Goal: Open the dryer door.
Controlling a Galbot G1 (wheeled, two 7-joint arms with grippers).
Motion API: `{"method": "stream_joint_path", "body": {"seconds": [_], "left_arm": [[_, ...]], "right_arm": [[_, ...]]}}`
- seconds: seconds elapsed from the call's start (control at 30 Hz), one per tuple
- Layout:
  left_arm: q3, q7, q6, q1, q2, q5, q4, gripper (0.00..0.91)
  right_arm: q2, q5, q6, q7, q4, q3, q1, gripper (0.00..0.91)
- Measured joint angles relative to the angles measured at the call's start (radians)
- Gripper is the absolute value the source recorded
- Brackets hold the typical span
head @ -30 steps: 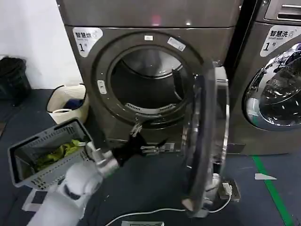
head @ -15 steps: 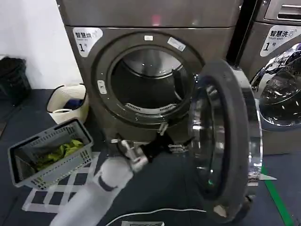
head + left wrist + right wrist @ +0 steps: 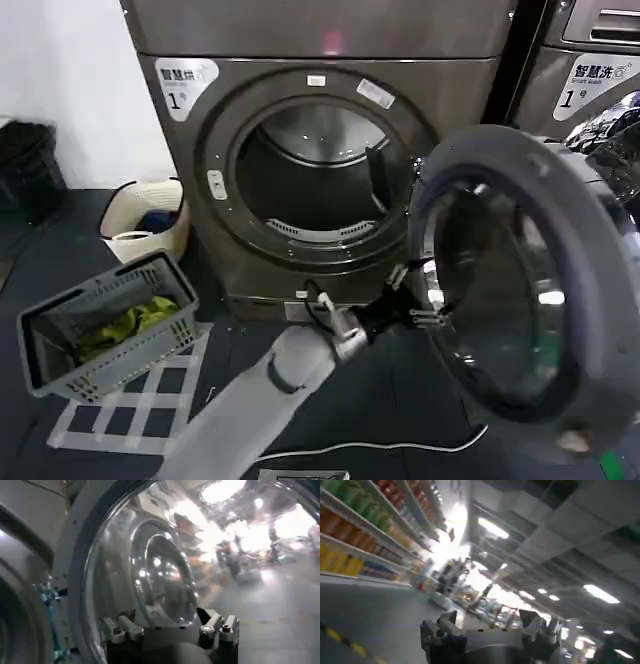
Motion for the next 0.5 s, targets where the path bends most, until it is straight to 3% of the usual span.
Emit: {"method": "stream_joint_path", "body": {"seconds": [0.5], "left_arm": [[0.086, -0.015, 0.014, -0.135, -0.159, -0.007, 0.207, 0.907]], "right_arm": [[-0.001, 0.005, -0.017, 0.049, -0.037, 0.109, 0.015, 0.907]]}}
